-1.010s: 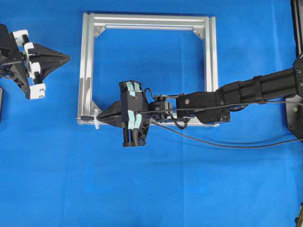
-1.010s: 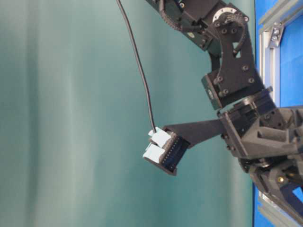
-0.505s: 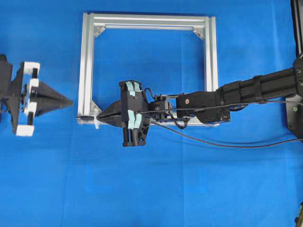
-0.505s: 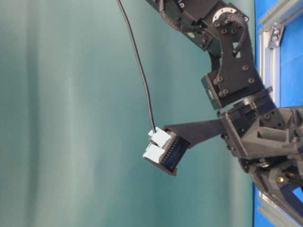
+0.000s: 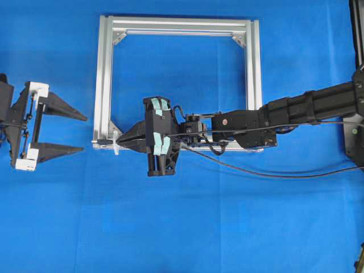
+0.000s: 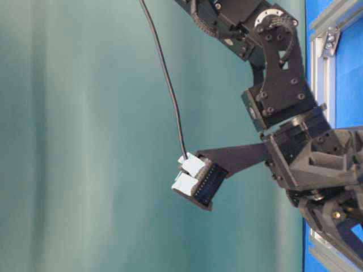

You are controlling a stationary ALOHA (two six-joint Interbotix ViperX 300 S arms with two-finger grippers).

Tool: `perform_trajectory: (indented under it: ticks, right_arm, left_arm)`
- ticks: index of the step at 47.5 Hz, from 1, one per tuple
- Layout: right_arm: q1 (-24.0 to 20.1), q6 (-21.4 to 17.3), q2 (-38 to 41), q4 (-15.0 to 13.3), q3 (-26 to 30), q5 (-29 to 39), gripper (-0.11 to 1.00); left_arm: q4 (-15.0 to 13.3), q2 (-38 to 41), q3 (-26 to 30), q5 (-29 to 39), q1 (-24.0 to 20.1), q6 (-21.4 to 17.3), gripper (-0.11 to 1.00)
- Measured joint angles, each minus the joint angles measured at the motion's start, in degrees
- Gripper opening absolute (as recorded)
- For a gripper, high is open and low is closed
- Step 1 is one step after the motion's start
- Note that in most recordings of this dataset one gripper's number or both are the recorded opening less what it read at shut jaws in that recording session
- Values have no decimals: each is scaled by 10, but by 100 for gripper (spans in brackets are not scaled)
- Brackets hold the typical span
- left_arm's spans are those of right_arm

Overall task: Insert the wire through the string loop located on the left side.
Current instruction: 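Move the left gripper over and close it on the protruding cable tip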

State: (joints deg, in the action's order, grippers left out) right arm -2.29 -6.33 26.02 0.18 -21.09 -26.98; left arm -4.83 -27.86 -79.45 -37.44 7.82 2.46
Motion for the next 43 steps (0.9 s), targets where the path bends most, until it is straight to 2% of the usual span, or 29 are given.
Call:
perform_trajectory:
  ticks: [3,15,25,33,43]
  right_arm:
    - [0,0,-1,0,0,0,-1]
    - [0,0,-1,0,0,1,-1]
    - [2,0,0,0,0,1,-1]
    - [3,0,-1,0,0,1,-1]
    - [3,0,0,0,0,1,-1]
  left_arm:
    - [1,0,1,-1,0,-1,91]
    - [1,20,10,1,1,-1,90]
    - [1,124,45,-5,1,-5,89]
    - [2,215,69,-35,1,-5,89]
    - [3,246,75,-62,2,-5,89]
